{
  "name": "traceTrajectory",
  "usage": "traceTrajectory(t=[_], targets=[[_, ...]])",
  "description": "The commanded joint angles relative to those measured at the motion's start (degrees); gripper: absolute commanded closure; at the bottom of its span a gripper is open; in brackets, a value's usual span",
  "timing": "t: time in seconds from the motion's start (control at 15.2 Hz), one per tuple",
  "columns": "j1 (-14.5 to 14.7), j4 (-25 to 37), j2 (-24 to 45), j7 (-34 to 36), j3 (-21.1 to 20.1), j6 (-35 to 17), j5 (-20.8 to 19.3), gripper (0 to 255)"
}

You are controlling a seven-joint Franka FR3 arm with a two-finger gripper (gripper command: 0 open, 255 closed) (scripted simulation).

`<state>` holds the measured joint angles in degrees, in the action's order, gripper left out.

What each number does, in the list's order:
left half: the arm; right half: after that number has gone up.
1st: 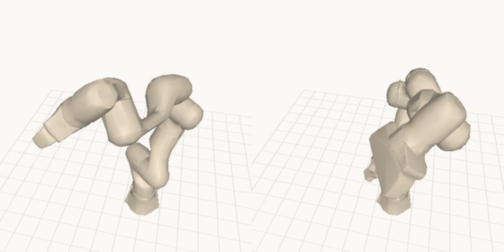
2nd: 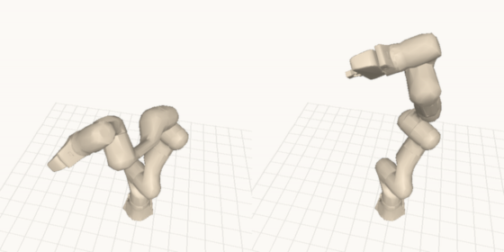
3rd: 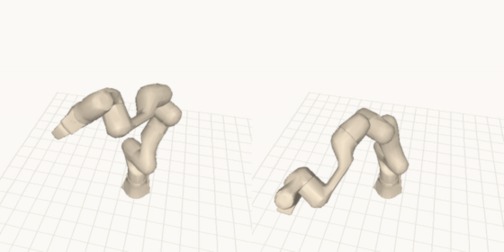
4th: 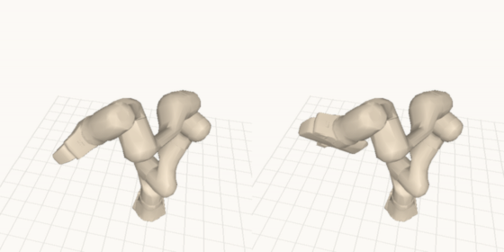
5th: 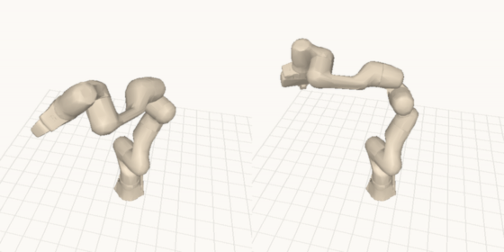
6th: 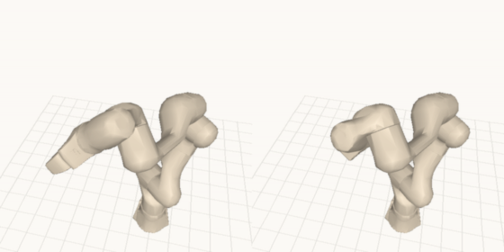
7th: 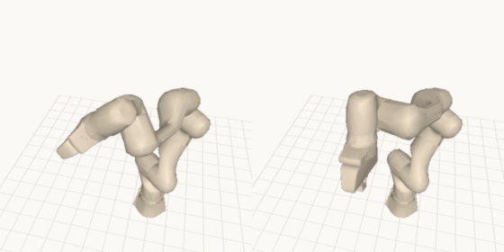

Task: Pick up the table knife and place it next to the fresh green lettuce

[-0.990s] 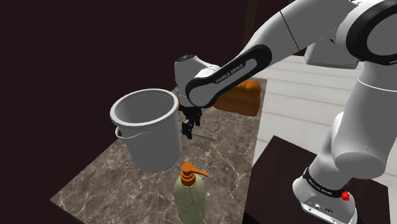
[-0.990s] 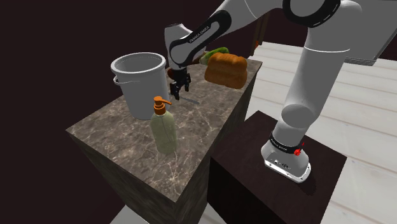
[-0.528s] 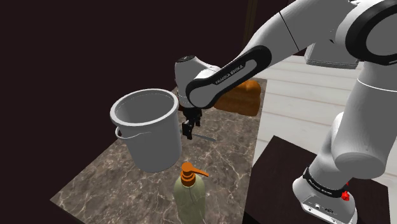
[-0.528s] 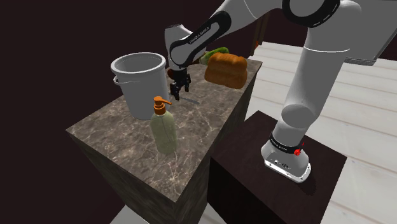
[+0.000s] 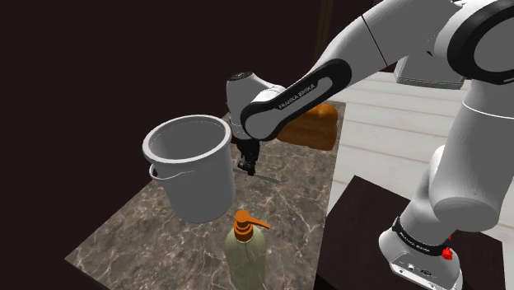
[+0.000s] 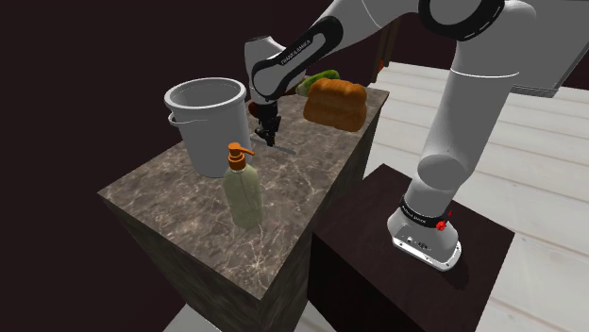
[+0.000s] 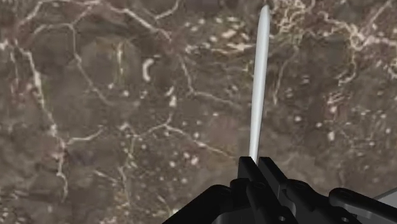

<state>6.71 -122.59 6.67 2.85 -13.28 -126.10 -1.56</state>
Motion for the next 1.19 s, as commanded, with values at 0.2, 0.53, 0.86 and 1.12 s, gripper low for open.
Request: traceTrajectory(t=[0.2,0.53,0.86,1.12], targets=[[0.0,0.6,-0.9,-0.2,0.0,1.4,0.3,255],[-0.1,2.4,-2.8,-0.6,-0.1,5.1,0.8,255],[-0.2,4.5,-4.4,-0.9,-0.1,8.7,1.3,255],[-0.2,6.4,-5.5,-1.1,-0.1,11.7,1.5,255]])
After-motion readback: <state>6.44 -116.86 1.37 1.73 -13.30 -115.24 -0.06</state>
